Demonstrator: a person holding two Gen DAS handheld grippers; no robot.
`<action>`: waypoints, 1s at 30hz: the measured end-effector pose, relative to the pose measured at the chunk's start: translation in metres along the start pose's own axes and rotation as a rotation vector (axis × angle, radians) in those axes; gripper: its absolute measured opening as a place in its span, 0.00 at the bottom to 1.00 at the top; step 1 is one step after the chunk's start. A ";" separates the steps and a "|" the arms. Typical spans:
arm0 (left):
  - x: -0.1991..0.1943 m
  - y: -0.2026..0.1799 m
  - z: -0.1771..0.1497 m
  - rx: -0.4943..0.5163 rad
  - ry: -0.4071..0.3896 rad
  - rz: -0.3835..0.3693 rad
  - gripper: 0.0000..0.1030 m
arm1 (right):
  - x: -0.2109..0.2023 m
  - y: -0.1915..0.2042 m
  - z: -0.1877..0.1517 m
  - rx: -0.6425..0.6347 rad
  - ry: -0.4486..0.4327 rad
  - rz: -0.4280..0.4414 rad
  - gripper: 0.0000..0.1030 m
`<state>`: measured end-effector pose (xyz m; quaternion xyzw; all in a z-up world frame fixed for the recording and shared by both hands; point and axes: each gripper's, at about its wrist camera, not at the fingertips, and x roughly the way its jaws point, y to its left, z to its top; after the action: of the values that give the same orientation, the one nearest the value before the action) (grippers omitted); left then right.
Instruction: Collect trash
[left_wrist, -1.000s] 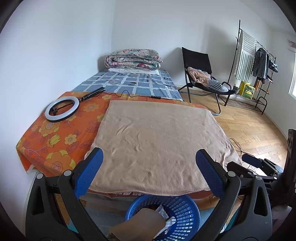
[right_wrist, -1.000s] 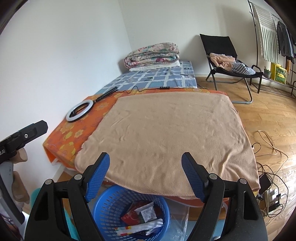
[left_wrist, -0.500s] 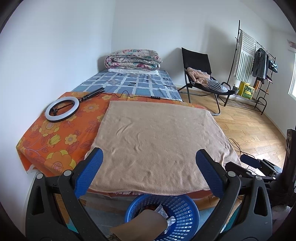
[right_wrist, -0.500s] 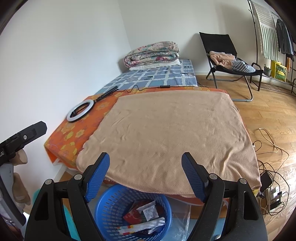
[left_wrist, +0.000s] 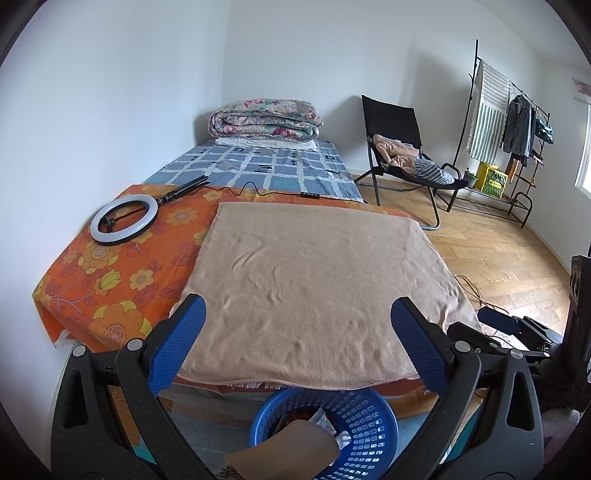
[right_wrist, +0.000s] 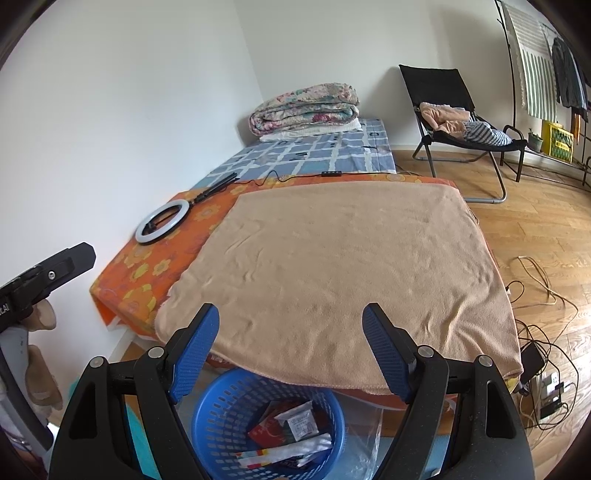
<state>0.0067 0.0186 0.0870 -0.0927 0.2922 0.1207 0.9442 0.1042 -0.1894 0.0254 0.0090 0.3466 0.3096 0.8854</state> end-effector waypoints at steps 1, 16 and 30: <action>0.000 0.000 0.000 -0.001 -0.001 -0.001 0.99 | 0.000 0.000 0.000 0.000 0.001 0.000 0.77; 0.000 0.000 0.000 -0.001 0.001 -0.002 0.99 | 0.000 0.001 -0.001 0.005 0.002 0.005 0.77; 0.000 0.000 0.000 -0.001 0.001 -0.003 0.99 | 0.000 0.001 -0.002 0.007 0.003 0.005 0.77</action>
<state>0.0067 0.0184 0.0869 -0.0936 0.2923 0.1195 0.9442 0.1027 -0.1895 0.0246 0.0125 0.3493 0.3104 0.8840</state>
